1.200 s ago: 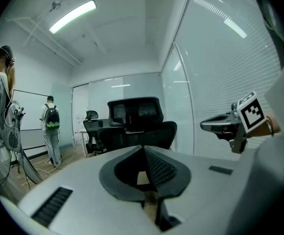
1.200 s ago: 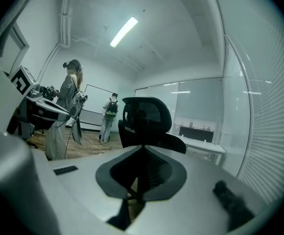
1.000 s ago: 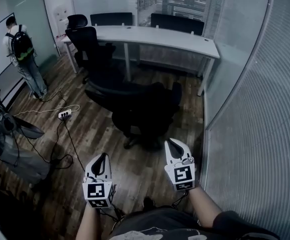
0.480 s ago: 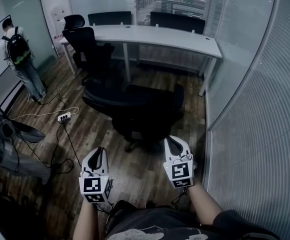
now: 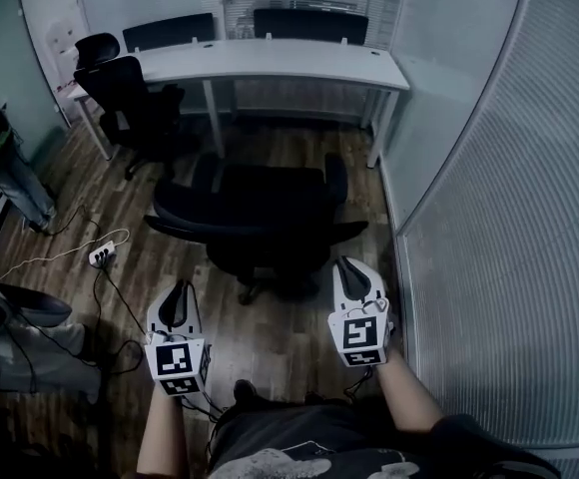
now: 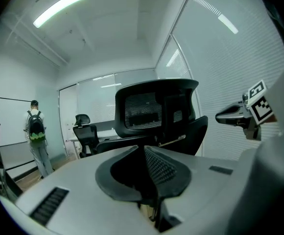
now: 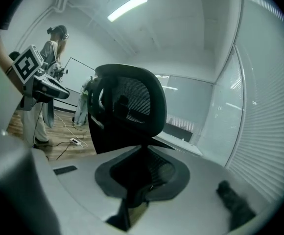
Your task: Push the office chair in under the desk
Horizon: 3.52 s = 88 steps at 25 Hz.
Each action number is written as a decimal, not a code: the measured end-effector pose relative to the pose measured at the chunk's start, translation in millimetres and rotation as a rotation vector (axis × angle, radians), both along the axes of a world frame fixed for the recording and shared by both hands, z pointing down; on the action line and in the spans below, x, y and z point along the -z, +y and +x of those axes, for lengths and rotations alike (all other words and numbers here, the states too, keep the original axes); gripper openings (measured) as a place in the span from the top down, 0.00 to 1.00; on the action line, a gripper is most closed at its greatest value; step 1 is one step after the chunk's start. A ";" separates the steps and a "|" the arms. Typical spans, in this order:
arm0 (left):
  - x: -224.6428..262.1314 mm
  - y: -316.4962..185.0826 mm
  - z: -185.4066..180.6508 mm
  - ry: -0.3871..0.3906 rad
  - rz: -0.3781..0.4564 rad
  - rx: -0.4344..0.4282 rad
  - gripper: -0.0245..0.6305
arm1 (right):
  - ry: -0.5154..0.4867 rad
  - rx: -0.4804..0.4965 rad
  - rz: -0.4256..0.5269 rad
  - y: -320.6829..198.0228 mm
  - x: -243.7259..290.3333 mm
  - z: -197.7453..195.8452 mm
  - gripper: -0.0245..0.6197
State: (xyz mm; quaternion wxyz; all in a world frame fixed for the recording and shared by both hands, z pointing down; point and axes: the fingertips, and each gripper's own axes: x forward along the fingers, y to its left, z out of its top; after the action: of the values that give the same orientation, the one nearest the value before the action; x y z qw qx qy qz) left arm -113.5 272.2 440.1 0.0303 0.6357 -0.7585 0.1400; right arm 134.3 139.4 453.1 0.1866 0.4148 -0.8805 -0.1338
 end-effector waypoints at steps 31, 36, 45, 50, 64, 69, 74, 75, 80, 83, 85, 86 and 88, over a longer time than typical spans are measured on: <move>-48.8 -110.2 -79.0 -0.913 -0.239 -0.334 0.46 | 0.714 -0.269 0.210 -62.7 -44.7 -5.8 0.50; -47.6 -116.3 -79.5 -0.953 -0.218 -0.323 0.46 | 0.750 -0.265 0.266 -65.3 -44.1 -11.4 0.50; -58.5 -123.1 -68.8 -0.939 -0.225 -0.395 0.59 | 0.689 -0.253 0.291 -75.1 -41.3 -19.4 0.52; -45.2 -135.4 -79.2 -0.921 -0.222 -0.435 0.59 | 0.729 -0.268 0.263 -83.6 -27.5 -28.4 0.54; -48.7 -212.2 -103.1 -0.920 -0.228 -0.407 0.59 | 0.715 -0.258 0.226 -149.7 -30.8 -49.0 0.54; -48.6 -251.2 -103.4 -0.918 -0.220 -0.397 0.59 | 0.716 -0.254 0.227 -194.8 -31.2 -50.5 0.54; -54.9 -290.6 -110.0 -0.914 -0.257 -0.391 0.59 | 0.703 -0.247 0.237 -233.0 -36.0 -56.6 0.54; -55.6 -299.3 -110.7 -0.912 -0.263 -0.389 0.59 | 0.702 -0.246 0.238 -241.6 -36.2 -57.2 0.54; -59.8 -350.4 -116.2 -0.911 -0.295 -0.353 0.59 | 0.701 -0.224 0.235 -294.4 -40.7 -62.2 0.54; -61.7 -381.1 -116.7 -0.912 -0.310 -0.320 0.59 | 0.701 -0.211 0.231 -328.7 -43.0 -62.6 0.54; -61.9 -398.7 -117.9 -0.913 -0.315 -0.304 0.59 | 0.699 -0.212 0.230 -349.3 -43.4 -64.3 0.54; -60.8 -407.7 -119.1 -0.914 -0.315 -0.298 0.59 | 0.697 -0.214 0.229 -359.7 -42.5 -65.6 0.54; -58.6 -427.7 -122.6 -0.915 -0.316 -0.291 0.59 | 0.696 -0.218 0.229 -381.1 -40.5 -69.1 0.54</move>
State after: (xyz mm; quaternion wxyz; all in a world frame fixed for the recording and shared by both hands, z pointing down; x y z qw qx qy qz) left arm -236.1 -155.5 498.7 -0.2295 0.5958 -0.5672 0.5202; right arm 65.2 -241.7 493.6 0.4402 0.4538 -0.6945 -0.3436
